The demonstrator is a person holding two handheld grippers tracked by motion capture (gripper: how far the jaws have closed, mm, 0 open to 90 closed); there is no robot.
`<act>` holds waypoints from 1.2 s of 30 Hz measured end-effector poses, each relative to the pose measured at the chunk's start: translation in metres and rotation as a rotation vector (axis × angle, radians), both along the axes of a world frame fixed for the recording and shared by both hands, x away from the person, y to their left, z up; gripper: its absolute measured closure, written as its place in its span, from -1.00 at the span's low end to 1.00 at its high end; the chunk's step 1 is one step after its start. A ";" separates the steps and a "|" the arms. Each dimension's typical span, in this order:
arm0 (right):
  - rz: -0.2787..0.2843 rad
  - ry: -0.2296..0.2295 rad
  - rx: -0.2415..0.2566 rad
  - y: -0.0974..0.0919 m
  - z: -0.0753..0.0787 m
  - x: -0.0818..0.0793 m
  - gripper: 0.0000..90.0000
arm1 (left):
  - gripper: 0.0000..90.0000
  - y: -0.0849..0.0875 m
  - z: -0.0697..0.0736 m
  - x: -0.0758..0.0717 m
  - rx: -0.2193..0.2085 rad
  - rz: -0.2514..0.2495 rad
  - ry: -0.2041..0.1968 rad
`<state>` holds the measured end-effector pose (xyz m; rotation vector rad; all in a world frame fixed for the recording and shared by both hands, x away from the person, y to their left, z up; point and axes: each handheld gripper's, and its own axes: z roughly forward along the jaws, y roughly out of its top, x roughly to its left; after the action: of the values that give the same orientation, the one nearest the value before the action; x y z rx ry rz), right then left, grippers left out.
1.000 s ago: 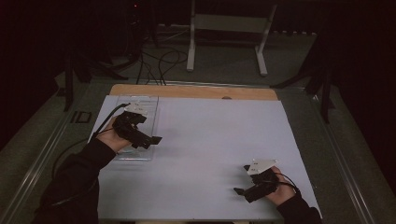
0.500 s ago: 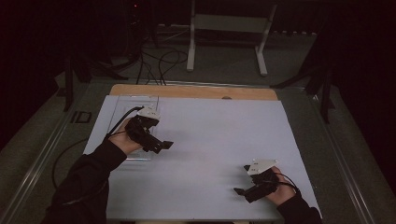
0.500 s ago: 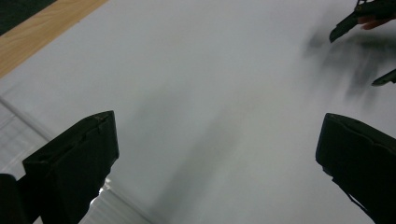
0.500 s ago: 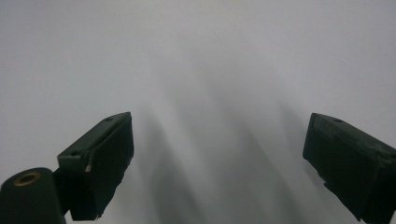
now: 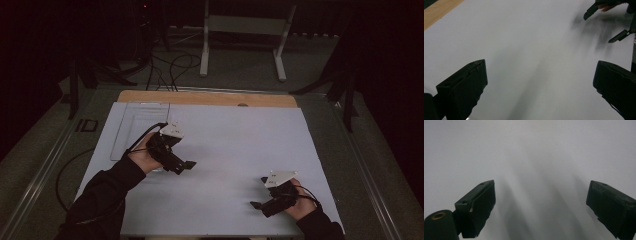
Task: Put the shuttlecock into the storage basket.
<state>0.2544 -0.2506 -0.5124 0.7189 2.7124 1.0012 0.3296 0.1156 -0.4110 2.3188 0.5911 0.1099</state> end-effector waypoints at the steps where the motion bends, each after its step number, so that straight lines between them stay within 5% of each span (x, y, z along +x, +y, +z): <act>1: 0.001 -0.001 0.001 0.000 0.000 0.000 -0.81 | -1.00 -0.002 -0.001 -0.001 -0.001 -0.002 0.000; 14: 0.000 -0.004 0.002 0.000 0.001 0.000 -0.81 | -1.00 -0.016 -0.020 -0.014 -0.007 -0.080 0.015; 36: 0.001 -0.004 0.004 -0.001 0.002 -0.001 -0.81 | -1.00 -0.006 -0.044 -0.042 -0.011 -0.099 0.033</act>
<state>0.2534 -0.2515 -0.5108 0.7160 2.7081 1.0080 0.2879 0.1098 -0.4553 2.3385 0.4905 0.0220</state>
